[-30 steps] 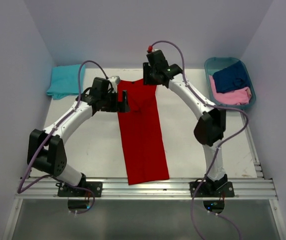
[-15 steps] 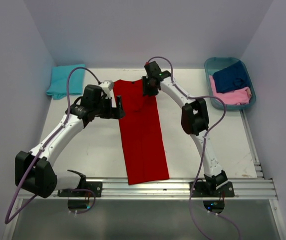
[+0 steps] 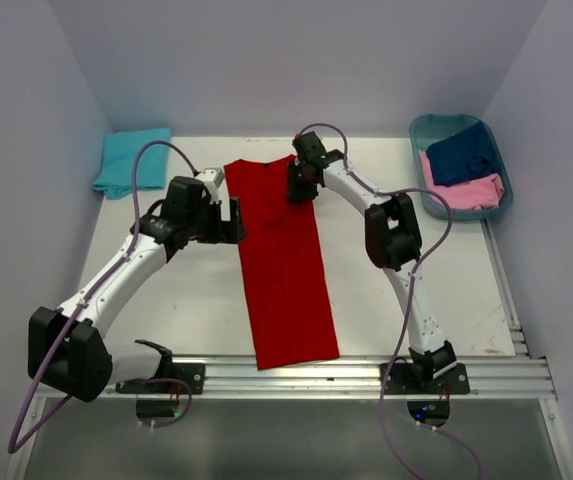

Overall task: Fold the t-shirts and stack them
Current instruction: Rotate the tshirt 90 degrees

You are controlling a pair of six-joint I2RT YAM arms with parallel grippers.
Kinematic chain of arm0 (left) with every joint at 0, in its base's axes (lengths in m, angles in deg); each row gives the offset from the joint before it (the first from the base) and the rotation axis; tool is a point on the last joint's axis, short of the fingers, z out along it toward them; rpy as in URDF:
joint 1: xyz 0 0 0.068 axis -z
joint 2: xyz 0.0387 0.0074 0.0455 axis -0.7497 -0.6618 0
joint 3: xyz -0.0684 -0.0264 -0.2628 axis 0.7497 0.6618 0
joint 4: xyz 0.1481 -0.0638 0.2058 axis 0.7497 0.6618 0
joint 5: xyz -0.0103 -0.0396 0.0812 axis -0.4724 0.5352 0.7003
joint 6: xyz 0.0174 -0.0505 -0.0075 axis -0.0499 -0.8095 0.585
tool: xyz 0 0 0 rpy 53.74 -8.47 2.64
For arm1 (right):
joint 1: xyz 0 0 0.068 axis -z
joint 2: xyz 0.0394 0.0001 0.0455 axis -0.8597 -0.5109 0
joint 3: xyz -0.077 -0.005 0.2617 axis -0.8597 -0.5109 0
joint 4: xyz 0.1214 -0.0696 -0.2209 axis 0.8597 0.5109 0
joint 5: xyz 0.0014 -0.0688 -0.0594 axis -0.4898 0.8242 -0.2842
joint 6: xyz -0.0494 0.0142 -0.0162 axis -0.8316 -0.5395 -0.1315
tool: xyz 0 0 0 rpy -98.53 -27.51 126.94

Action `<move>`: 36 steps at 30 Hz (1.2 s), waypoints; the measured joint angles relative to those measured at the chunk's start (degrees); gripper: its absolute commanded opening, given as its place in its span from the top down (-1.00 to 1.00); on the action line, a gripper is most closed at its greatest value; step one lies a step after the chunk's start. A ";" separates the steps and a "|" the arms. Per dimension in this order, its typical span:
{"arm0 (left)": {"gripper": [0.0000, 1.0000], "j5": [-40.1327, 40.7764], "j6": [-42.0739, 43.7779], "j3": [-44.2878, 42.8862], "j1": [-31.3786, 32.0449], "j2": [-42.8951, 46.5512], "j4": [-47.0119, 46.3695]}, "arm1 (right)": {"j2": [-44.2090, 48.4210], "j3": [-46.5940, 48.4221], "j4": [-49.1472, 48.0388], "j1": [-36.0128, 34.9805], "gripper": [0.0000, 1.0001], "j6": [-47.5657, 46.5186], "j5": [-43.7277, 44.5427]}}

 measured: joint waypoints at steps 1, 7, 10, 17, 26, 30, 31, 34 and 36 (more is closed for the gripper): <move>-1.00 0.20 -0.07 0.42 0.00 0.00 -0.02 | 0.24 -0.55 -0.57 0.11 0.43 0.11 -0.33; -1.00 0.87 -0.46 1.97 0.00 0.22 0.17 | 1.03 -2.64 -2.25 0.26 0.61 0.70 -1.49; -1.00 1.05 -0.48 2.34 0.00 0.46 0.15 | 1.03 -2.82 -2.45 0.24 0.85 0.90 -2.29; -1.00 1.62 -0.50 2.62 0.00 0.96 0.13 | 1.31 -3.56 -3.02 0.22 0.95 1.09 -4.11; -1.00 2.08 -0.57 4.37 0.00 1.03 0.04 | 3.45 -5.16 -3.76 0.17 0.36 1.14 -7.54; -1.00 2.21 -0.59 4.39 0.00 1.05 -0.04 | 4.90 -6.05 -4.50 0.02 0.46 1.14 -8.55; -1.00 2.21 -0.61 4.39 0.00 1.05 -0.04 | 5.09 -6.14 -4.61 -0.02 0.50 1.14 -8.66; -1.00 2.23 -0.63 4.39 0.00 1.05 -0.11 | 5.16 -6.14 -5.03 -0.09 0.53 1.18 -9.60; -1.00 2.25 -0.63 4.39 0.00 1.07 -0.13 | 5.16 -6.14 -5.03 -0.13 0.53 1.33 -10.03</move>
